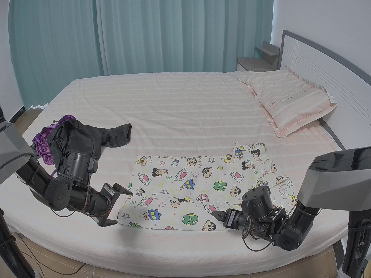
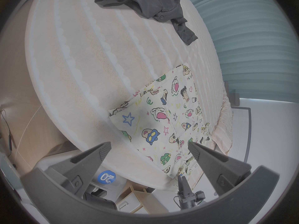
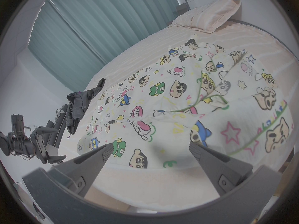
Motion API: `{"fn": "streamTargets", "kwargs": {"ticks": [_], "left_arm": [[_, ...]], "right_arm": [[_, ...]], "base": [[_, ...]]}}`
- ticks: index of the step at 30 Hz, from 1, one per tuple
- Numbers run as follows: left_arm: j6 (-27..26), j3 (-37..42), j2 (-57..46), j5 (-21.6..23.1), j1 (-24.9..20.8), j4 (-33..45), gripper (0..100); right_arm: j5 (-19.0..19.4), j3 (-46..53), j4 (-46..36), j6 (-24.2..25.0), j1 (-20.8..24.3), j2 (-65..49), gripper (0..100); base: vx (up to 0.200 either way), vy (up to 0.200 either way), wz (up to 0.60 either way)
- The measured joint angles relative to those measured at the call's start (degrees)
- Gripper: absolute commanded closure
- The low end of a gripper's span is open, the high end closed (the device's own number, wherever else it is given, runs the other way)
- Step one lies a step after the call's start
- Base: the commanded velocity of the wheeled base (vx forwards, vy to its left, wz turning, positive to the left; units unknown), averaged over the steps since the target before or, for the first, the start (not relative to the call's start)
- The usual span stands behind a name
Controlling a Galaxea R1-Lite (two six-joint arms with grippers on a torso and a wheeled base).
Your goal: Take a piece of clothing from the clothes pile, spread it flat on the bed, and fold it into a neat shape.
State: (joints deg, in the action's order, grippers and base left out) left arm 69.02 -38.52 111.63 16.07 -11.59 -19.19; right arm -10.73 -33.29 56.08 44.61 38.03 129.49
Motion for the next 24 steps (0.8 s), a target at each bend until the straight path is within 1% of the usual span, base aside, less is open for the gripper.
{"fn": "streamTargets", "kwargs": {"ticks": [6,15,24], "left_arm": [[0.0,0.0,0.0,0.0,0.0,0.0,0],[-0.3,0.0,0.1,-0.6,0.0,0.0,0],[-0.3,0.0,0.2,-0.7,-0.1,-0.2,0]], "right_arm": [[-0.1,-4.3,-0.6,-1.7,-0.7,3.4,0],[-0.4,-10.3,-1.1,-3.0,-4.2,5.8,0],[-0.3,-12.1,-1.3,-3.2,-4.8,5.9,0]], "base": [[0.000,0.000,0.00],[0.000,0.000,0.00],[0.000,0.000,0.00]]}}
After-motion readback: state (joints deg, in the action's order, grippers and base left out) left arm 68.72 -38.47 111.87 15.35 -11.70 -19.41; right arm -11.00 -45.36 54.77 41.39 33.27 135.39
